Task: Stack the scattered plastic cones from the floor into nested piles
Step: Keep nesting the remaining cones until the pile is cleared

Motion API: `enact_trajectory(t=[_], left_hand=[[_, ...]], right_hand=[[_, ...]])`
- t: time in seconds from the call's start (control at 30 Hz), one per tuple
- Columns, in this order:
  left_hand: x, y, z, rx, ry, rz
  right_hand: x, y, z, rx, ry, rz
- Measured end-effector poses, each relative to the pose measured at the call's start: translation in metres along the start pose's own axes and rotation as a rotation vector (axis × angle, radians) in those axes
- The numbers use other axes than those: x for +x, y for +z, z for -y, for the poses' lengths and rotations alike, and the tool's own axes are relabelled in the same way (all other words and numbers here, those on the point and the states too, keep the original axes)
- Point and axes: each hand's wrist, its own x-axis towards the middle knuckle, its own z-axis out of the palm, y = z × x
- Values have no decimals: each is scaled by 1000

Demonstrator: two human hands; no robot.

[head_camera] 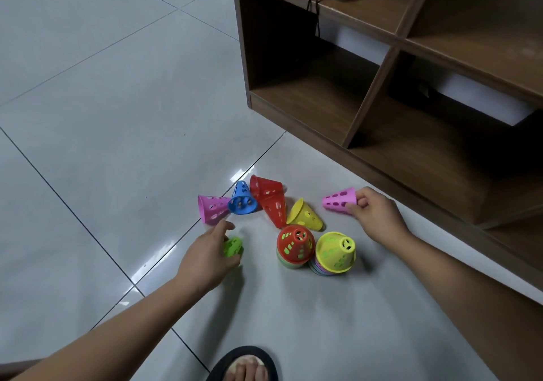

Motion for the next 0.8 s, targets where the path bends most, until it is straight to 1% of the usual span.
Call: enact_trajectory(t=[0.13,0.27,0.33,0.4,0.47,0.53,0.67,0.73,0.8], left_hand=[[-7,-12,-10,-71,78,-64],[-14,-36,-43,-246,185,-188],[-21,-51,-66,-352,253,-216],[-30,-66,-90,-450,326,-218],[-39,-77,-110,-526,413,-220],[-46,-82,-124,-600,475,-220],[-52,-76,-135,-757,520,-169],[-54,-69,-139,-748,552,-150],[-53,-59,-140,-680,587,-123]], right_hand=[[-20,-12,6,362,57,-54],[-48,-33,29,708,69,-43],[-63,-48,39,866,88,17],[-81,-61,47,1017,120,111],[-97,-70,50,1124,150,193],[-108,-74,49,1175,176,264],[-119,-74,51,1162,208,336],[-121,-70,52,1131,209,345],[-122,-65,53,1054,198,351]])
